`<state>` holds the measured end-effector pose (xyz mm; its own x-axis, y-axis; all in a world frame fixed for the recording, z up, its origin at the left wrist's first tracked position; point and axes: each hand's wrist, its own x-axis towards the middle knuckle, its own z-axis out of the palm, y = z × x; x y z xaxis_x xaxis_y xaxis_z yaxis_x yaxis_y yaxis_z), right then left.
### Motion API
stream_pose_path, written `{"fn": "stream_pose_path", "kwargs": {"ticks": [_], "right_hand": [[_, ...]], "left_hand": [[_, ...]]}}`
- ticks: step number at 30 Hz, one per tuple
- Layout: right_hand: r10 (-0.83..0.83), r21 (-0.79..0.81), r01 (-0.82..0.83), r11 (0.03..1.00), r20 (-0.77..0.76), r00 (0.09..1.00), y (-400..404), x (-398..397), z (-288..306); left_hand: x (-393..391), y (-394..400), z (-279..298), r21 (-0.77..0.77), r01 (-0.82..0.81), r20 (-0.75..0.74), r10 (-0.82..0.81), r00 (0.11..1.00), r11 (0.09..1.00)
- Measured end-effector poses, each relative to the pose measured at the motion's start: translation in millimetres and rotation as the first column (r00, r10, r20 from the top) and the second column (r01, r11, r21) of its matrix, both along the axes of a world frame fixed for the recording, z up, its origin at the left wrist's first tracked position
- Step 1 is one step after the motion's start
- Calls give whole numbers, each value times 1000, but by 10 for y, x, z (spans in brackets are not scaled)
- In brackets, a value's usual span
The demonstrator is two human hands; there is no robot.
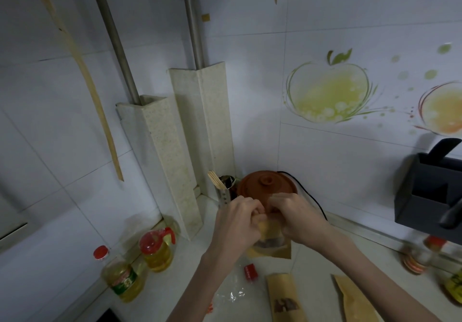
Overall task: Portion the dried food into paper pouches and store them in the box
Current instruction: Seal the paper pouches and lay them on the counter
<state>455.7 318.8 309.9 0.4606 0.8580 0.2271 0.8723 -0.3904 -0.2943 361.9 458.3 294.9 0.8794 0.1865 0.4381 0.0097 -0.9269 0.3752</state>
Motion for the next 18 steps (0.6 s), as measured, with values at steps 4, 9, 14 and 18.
{"fn": "stream_pose_path", "kwargs": {"ticks": [4,9,14,18], "right_hand": [[83,36,-81,996,-87,993,-11,48,-19],[16,109,-4,994,-109,994,10,1,-176],[-30,117,41,992,-93,995,-69,40,-250],[22,29,-19,999,-97,995,-187,50,-243]], "left_hand": [[-26,-17,-73,31,27,26,-28,999,999],[22,61,-173,-49,21,0,-21,1000,999],[33,143,-298,-208,-26,-77,10,997,978],[-10,113,-328,-167,31,-93,-47,995,986]]}}
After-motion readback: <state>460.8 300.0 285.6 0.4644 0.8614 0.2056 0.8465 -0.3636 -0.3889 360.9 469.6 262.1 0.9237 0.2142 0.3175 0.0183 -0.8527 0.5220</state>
